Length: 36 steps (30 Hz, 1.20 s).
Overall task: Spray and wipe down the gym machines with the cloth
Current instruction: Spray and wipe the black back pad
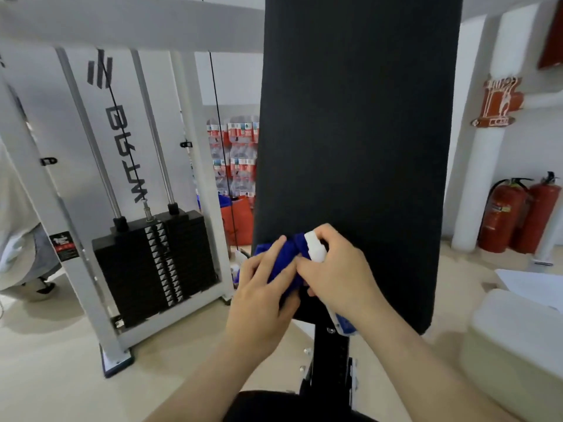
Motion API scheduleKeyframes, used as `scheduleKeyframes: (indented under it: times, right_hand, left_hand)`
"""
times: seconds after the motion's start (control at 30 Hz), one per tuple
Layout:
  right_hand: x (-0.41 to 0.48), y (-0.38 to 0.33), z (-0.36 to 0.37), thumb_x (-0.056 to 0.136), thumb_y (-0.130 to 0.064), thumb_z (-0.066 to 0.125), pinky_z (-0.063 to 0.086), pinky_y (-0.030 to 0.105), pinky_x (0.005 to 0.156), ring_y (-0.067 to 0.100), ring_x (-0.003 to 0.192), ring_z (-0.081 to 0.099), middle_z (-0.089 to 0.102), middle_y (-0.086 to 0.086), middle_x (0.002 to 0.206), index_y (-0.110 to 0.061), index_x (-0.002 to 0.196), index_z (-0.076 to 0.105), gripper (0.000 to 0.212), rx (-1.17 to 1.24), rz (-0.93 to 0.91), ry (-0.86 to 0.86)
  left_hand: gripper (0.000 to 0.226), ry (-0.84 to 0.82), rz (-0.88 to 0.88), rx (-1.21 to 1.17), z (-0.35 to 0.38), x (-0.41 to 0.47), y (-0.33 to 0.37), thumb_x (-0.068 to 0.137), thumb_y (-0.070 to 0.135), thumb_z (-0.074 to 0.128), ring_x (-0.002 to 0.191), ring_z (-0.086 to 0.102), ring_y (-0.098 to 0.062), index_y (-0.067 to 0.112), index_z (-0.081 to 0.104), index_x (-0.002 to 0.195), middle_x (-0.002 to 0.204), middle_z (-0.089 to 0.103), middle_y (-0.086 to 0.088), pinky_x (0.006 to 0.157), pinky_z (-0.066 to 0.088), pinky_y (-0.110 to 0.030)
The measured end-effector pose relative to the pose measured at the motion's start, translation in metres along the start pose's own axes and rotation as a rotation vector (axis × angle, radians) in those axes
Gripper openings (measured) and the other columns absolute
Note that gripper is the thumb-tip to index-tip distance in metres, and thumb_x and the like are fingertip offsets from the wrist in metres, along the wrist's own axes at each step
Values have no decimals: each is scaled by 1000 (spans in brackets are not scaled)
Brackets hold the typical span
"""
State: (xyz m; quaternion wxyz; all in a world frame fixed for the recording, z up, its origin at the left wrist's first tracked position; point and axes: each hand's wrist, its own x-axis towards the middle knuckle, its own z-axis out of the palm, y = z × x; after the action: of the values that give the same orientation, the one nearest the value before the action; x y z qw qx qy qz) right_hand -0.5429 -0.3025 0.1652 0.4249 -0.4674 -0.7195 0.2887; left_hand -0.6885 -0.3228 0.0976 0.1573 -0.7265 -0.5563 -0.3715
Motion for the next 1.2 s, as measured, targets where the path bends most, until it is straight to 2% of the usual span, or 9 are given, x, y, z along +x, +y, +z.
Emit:
scheduleKeyframes:
  times: [0.17,0.33,0.53,0.67,0.73,0.83,0.93,1.1,1.2]
  right_hand:
    - [-24,12,8,87,-37,70,54,20,53,6,63,67,68,-5,87,-34,103,53,23,200,41,-43]
    - [-34,14,8,76,-28,82,58,23,63,6,88,71,69,-8,108,-36,125,50,58,467,108,-186]
    - [-33,16,-15,79,6,66,49,21,49,12,50,60,69,7,65,-12,81,69,19,350,183,-26]
    - [-35,8,-37,89,-23,69,54,27,57,11,52,61,75,2,73,-16,89,71,7,298,193,-139]
    - [-42,-1,-24,87,-28,71,54,25,55,12,53,62,75,2,76,-17,96,70,14,281,192,-300]
    - [-47,-7,-5,87,-14,72,60,33,56,25,63,69,70,13,74,-7,87,70,7,250,167,-222]
    - [-40,-4,-13,87,-10,70,57,33,56,25,61,66,66,13,66,0,76,68,16,260,159,-96]
    - [-30,-16,-44,89,-13,68,49,16,43,10,49,60,63,12,68,9,90,67,22,258,188,-98]
    - [-26,-26,-54,90,-15,67,51,18,45,14,52,62,64,11,68,5,91,68,21,313,213,-195]
  left_hand:
    - [35,-182,-257,-436,-33,-2,5,93,23,58,120,43,-3,49,58,117,144,41,23,98,41,-26]
    - [34,-150,-680,-1013,-61,6,28,84,49,53,97,66,-21,21,72,91,108,64,-8,86,56,-41]
    - [55,-132,-850,-969,-75,5,28,94,50,44,86,65,-37,-1,64,100,95,66,-26,85,50,-44]
    - [46,-20,-1040,-1032,-80,14,28,93,53,50,90,67,-33,9,66,96,92,69,-21,87,50,-42]
    - [44,-36,-1027,-1074,-79,16,40,96,49,48,85,68,-29,10,67,102,89,71,-18,82,51,-39]
    - [50,-100,-891,-980,-71,14,45,98,46,46,84,63,-37,0,64,104,88,67,-20,80,48,-41]
    - [39,-148,-631,-790,-81,11,29,88,52,54,90,69,-19,27,64,116,93,71,-7,90,54,-39]
    - [35,-770,-350,-533,-115,6,16,79,34,74,84,70,-9,31,63,112,96,72,4,73,58,-25]
    - [8,-624,-353,-348,-118,9,10,90,26,64,77,69,-10,25,71,95,86,73,3,72,57,-27]
